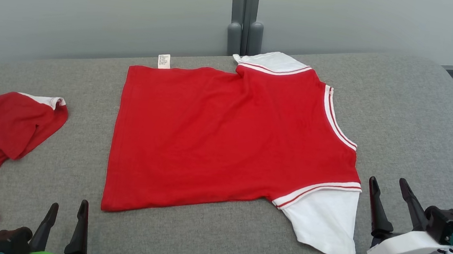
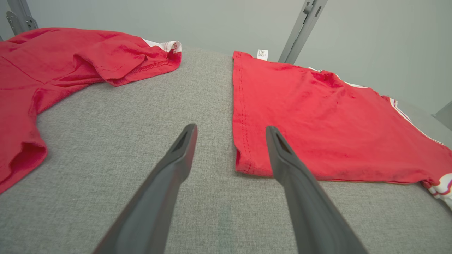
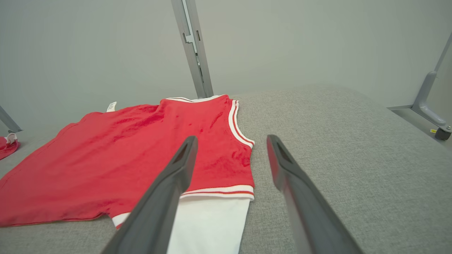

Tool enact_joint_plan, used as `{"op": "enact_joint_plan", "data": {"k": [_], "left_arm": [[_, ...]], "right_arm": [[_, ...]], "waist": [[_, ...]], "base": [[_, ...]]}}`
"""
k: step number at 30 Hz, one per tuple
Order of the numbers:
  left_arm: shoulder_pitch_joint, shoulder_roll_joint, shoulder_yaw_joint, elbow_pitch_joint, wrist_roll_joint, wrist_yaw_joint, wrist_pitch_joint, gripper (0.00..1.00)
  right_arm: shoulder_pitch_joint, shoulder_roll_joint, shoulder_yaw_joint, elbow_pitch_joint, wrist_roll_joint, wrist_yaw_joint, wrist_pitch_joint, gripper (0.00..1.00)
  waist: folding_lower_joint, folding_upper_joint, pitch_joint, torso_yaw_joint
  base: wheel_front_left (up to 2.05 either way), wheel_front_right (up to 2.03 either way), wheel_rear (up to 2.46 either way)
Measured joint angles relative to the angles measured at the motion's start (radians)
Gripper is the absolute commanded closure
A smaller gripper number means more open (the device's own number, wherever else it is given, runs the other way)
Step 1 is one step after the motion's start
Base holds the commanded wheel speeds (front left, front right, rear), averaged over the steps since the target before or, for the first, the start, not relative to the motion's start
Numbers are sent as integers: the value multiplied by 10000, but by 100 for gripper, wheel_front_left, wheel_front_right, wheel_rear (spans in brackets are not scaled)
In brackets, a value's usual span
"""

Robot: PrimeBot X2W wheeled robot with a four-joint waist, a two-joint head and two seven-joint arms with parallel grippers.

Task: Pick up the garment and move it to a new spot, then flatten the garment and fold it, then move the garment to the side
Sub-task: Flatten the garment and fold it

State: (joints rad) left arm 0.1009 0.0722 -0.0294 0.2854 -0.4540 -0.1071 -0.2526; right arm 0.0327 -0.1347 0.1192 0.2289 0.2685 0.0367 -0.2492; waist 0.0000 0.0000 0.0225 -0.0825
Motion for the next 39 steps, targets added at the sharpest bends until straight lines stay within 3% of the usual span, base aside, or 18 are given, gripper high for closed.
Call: {"op": "enact_joint_plan", "data": {"k": [8, 22, 24, 29, 31, 33, 36, 39], "left_arm": [[0, -40, 86, 59, 73, -73, 0, 0], [-48, -146, 61, 178, 291, -132, 0, 0], [-58, -148, 94, 184, 293, -134, 0, 0], [-244, -155, 102, 194, 393, -159, 0, 0], [-299, -167, 104, 192, 393, -161, 0, 0], [-310, -173, 104, 192, 393, -161, 0, 0], [-313, -176, 107, 201, 393, -161, 0, 0], [-314, -182, 107, 232, 393, -163, 0, 0]], "right_arm": [[58, 59, -102, 165, -280, 163, 0, 0], [998, 278, 1047, 2006, -767, 569, -10, 0], [994, 293, 1057, 2213, -767, 589, -10, 9], [844, 303, 1024, 2472, -767, 598, -10, 13], [704, 307, 980, 2506, -767, 600, -10, 23], [607, 314, 947, 2548, -767, 600, -10, 25], [532, 328, 907, 2583, -765, 602, -10, 46], [523, 337, 867, 2708, -757, 617, -10, 45]], "waist": [[0, 0, 20, 15], [0, 0, 249, 78], [0, 0, 273, 78], [0, 0, 366, 77], [0, 0, 378, 80], [0, 0, 389, 85], [0, 0, 399, 90], [0, 0, 409, 100]], "base": [[0, 0, 0], [0, 0, 0], [0, 0, 0], [0, 0, 0], [0, 0, 0], [0, 0, 0], [0, 0, 0], [0, 0, 0]]}}
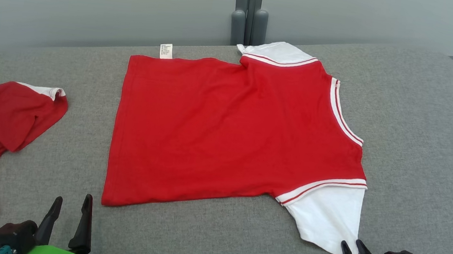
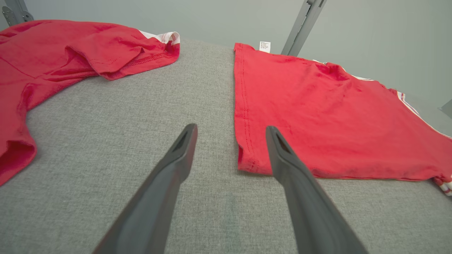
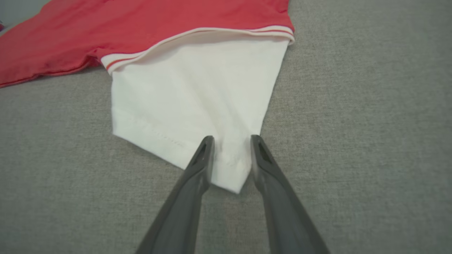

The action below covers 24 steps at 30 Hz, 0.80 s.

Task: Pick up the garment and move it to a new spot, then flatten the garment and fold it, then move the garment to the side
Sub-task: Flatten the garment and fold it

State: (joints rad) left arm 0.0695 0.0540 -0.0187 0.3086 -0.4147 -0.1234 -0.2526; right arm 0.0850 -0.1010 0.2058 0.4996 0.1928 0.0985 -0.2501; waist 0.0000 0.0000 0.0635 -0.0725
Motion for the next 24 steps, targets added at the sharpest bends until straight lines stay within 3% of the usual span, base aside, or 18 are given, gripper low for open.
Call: {"op": "enact_joint_plan", "data": {"k": [2, 5, 9, 11, 16, 18, 19, 20, 24], "left_arm": [[-3, -2, 10, 4, 0, -2, 0, 0], [-9, -6, 48, 4, 0, -8, 0, 0], [-22, -10, 90, 4, 0, -10, 0, 0], [-31, -17, 96, 8, 0, -10, 0, 0], [-47, -33, 98, 15, 2, -10, 0, 0], [-88, -35, 104, 15, 2, -10, 0, 0], [-123, -35, 104, 21, 4, -10, 0, 0], [-149, -36, 102, 31, 19, -10, 0, 0], [-151, -33, -389, 447, 42, -10, -2, 0]], "right_arm": [[0, 4, -17, 56, 0, 23, 0, 53], [0, 33, -33, 132, 0, 61, 0, 47], [0, 46, -84, 244, 4, 63, 0, 50], [0, 46, -100, 280, 4, 65, 0, 47], [-6, 46, -140, 370, 13, 71, -15, 54], [-23, 46, -159, 418, 17, 73, -40, 69], [-34, 50, -174, 451, 36, 94, -48, 89], [-51, 54, -178, 479, 96, 140, -48, 100], [-115, 117, -245, 435, 362, 159, -46, 100]], "waist": [[0, 0, 8, 11], [0, 0, 19, 24], [0, 0, 52, 29], [0, 0, 72, 26], [0, 0, 132, 21], [0, 0, 154, 20], [0, 0, 165, 19], [0, 0, 176, 18], [0, 0, 226, 10]], "base": [[0, 0, 0], [0, 0, 0], [0, 0, 0], [0, 0, 0], [0, 0, 0], [0, 0, 0], [0, 0, 0], [0, 0, 0], [0, 0, 0]]}}
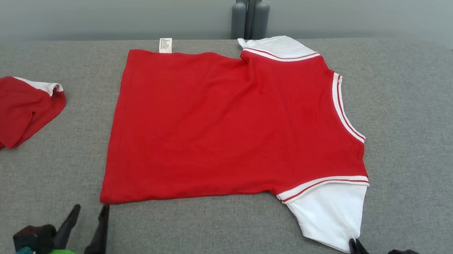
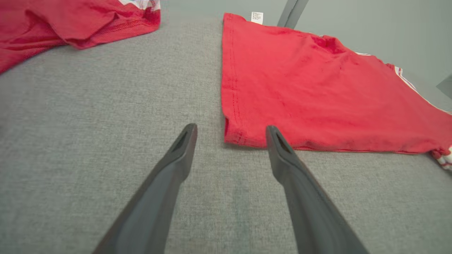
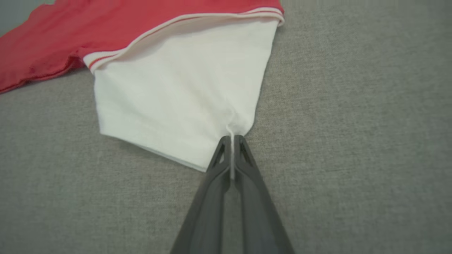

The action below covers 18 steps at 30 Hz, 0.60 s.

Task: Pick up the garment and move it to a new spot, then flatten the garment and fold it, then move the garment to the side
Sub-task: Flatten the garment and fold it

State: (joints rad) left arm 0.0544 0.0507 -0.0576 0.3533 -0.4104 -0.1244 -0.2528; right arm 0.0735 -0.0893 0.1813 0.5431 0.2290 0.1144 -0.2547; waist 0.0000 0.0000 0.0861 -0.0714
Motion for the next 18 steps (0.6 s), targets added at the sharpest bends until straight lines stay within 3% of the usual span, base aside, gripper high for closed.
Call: {"op": "enact_joint_plan", "data": {"k": [13, 14, 16, 18], "left_arm": [[-765, 138, -652, 802, -545, -4, 213, 0], [-913, 113, -1030, 867, -803, -4, 382, 22], [-961, 81, -1080, 926, -819, -33, 424, 38], [-962, 180, -1009, 1037, -913, -35, 422, 44]], "right_arm": [[-808, -71, -165, -504, 65, 13, 0, 100], [-810, -69, -188, -522, 65, 31, 2, 100], [-814, -73, -171, -520, 65, 31, 0, 100], [-821, -65, -140, -520, 65, 46, 2, 100]], "waist": [[0, 0, 403, -204], [1, 0, 442, -237], [0, 0, 468, -261], [0, 0, 495, -311]], "base": [[0, 0, 0], [0, 0, 0], [0, 0, 0], [0, 0, 0]]}}
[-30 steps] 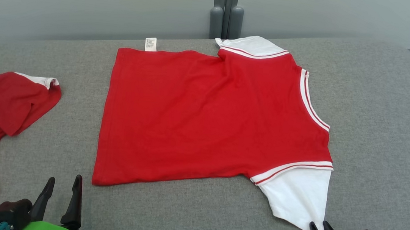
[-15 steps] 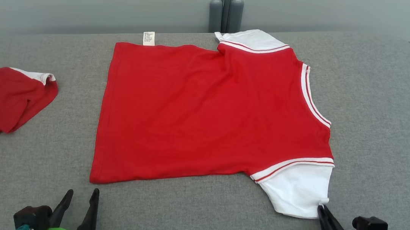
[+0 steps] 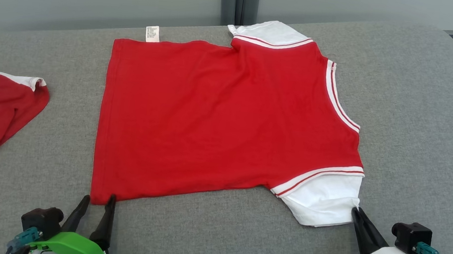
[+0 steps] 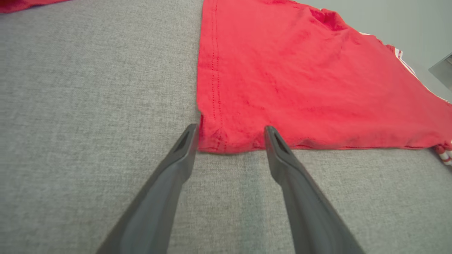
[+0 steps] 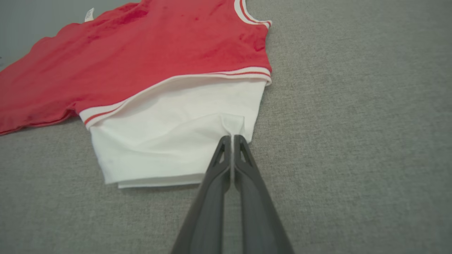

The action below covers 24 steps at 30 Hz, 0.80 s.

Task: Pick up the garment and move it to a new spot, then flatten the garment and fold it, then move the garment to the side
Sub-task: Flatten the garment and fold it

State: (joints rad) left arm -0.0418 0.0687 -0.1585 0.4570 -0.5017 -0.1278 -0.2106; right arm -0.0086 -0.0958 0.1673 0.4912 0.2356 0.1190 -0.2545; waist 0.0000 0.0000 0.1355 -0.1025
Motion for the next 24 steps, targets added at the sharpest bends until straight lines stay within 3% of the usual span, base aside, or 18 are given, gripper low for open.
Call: {"op": "enact_joint_plan", "data": {"k": [9, 12, 19, 22, 24], "left_arm": [[-253, 228, -36, 407, -293, 0, -13, 49], [-253, 253, -40, 575, -412, 0, -13, 47], [-268, 372, -169, 821, -531, 0, -19, 54], [-408, 372, -295, 846, -663, 0, -33, 66], [-534, 370, -399, 844, -771, 0, -102, 96]], "right_arm": [[-10, -6, -82, -6, 0, 42, -2, 100], [-10, -4, -82, -6, 0, 42, 0, 100], [-11, -4, -88, -6, 0, 42, 0, 100], [-11, -8, -98, -6, 0, 44, -2, 100], [-11, -21, -98, -8, 0, 44, 0, 100]], "waist": [[0, 0, 59, -87], [0, 0, 59, -89], [0, 0, 35, -101], [0, 0, 30, -107], [0, 0, 29, -111]], "base": [[0, 0, 0], [0, 0, 0], [0, 0, 0], [0, 0, 0], [0, 0, 0]]}}
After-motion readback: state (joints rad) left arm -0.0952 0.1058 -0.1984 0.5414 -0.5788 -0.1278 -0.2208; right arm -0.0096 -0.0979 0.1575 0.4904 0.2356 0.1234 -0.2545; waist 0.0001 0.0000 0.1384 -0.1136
